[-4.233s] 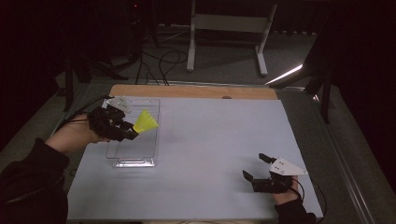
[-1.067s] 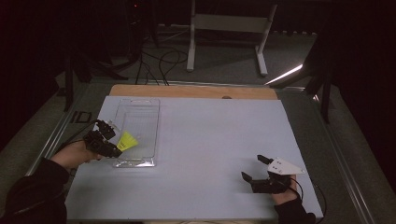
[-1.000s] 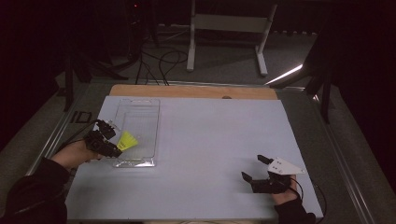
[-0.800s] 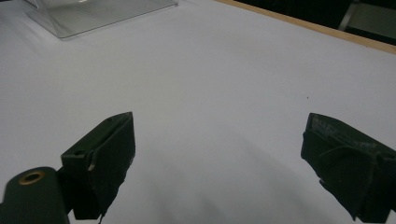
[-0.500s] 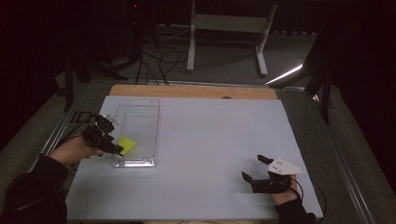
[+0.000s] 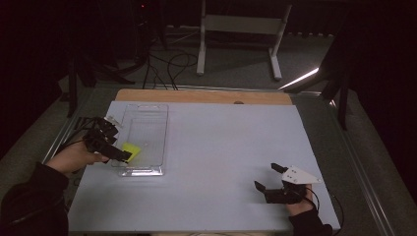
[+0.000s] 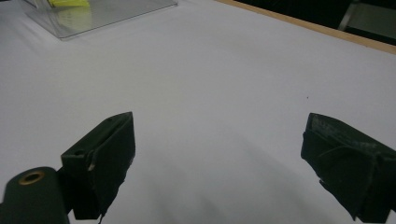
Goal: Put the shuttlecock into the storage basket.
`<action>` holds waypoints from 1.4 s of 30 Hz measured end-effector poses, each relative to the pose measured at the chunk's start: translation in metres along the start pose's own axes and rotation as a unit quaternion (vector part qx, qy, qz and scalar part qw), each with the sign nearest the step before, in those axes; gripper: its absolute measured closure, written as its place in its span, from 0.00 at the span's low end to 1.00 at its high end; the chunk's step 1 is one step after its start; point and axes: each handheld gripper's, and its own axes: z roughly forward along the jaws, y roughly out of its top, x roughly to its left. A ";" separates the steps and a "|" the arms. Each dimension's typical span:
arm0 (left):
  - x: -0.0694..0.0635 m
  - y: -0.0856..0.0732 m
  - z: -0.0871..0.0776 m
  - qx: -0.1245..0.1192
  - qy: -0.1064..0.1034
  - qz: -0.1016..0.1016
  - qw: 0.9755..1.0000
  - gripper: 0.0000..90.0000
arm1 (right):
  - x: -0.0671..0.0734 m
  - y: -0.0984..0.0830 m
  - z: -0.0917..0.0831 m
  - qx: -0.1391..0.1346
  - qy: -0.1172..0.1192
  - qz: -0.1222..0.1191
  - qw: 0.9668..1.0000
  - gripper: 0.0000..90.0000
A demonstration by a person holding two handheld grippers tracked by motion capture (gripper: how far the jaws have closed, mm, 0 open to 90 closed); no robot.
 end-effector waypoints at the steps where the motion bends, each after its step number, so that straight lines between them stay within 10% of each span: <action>1: 0.000 0.000 0.000 0.000 0.000 0.000 1.000 0.17 | 0.000 0.000 0.000 0.000 0.000 -0.001 1.000 0.11; 6: -0.008 0.002 0.001 -0.008 -0.018 0.024 1.000 0.00 | 0.000 0.000 0.000 0.000 0.000 0.001 1.000 0.11; 42: -0.052 0.050 0.004 -0.054 -0.052 0.088 0.993 0.00 | -0.001 0.000 -0.002 -0.003 -0.002 0.001 1.000 0.11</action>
